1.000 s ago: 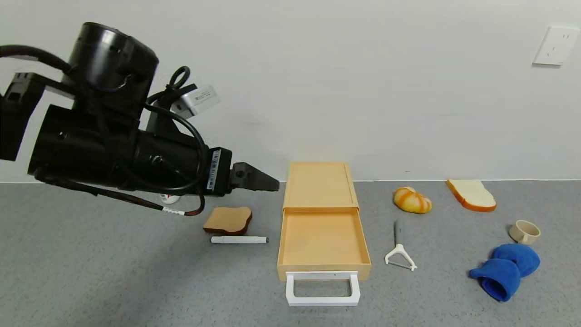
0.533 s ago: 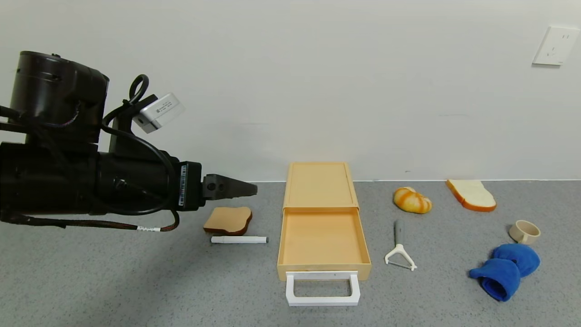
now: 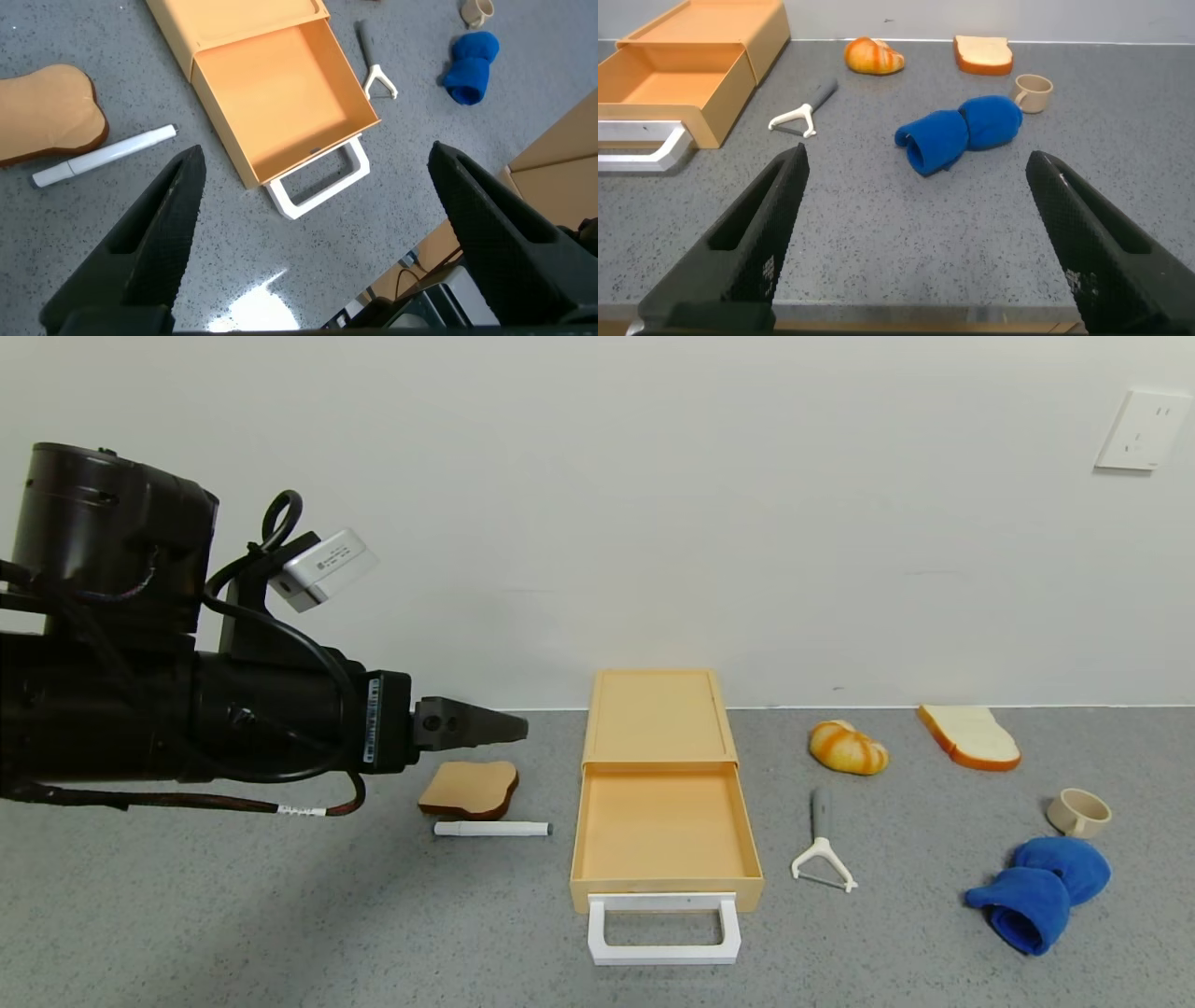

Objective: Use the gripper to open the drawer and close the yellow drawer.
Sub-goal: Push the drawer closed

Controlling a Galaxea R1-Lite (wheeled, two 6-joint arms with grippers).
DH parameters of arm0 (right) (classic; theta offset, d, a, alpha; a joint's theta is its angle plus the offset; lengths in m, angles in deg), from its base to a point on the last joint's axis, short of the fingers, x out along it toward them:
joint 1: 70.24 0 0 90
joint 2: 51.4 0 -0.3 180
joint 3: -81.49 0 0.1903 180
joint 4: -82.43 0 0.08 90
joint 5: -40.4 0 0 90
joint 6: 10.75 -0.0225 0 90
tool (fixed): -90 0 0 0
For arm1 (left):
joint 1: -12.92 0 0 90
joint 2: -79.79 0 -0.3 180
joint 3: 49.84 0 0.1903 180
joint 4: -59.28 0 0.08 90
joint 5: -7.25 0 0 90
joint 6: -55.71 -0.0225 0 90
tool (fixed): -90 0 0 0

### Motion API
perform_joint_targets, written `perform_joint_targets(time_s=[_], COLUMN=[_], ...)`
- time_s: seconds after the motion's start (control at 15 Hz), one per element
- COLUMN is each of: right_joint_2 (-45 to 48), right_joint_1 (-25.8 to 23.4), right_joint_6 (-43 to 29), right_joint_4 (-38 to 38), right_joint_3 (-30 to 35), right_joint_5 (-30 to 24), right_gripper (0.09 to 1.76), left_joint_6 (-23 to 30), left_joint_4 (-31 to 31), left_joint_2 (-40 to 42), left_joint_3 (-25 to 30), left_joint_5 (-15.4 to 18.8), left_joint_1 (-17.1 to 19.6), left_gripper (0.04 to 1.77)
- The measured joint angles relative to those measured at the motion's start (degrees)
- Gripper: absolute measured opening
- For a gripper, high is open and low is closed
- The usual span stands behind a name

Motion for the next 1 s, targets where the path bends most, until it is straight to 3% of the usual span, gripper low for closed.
perform_joint_targets(time_s=[0.27, 0.53, 1.0], right_joint_2=[0.00, 0.00, 0.00], right_joint_1=[0.00, 0.00, 0.00], right_joint_6=[-0.02, 0.00, -0.02], right_joint_4=[0.00, 0.00, 0.00], right_joint_3=[0.00, 0.00, 0.00], right_joint_5=[-0.02, 0.00, -0.02], right_gripper=[1.71, 1.71, 1.71], left_joint_6=[0.21, 2.46, 18.31], left_joint_4=[0.02, -2.46, -16.85], left_joint_2=[-0.09, -0.89, -6.97], left_joint_3=[-0.22, -2.38, -13.63], left_joint_5=[-0.06, -4.00, -23.31], left_joint_1=[-0.04, -3.15, -18.07], left_gripper=[1.72, 1.72, 1.72])
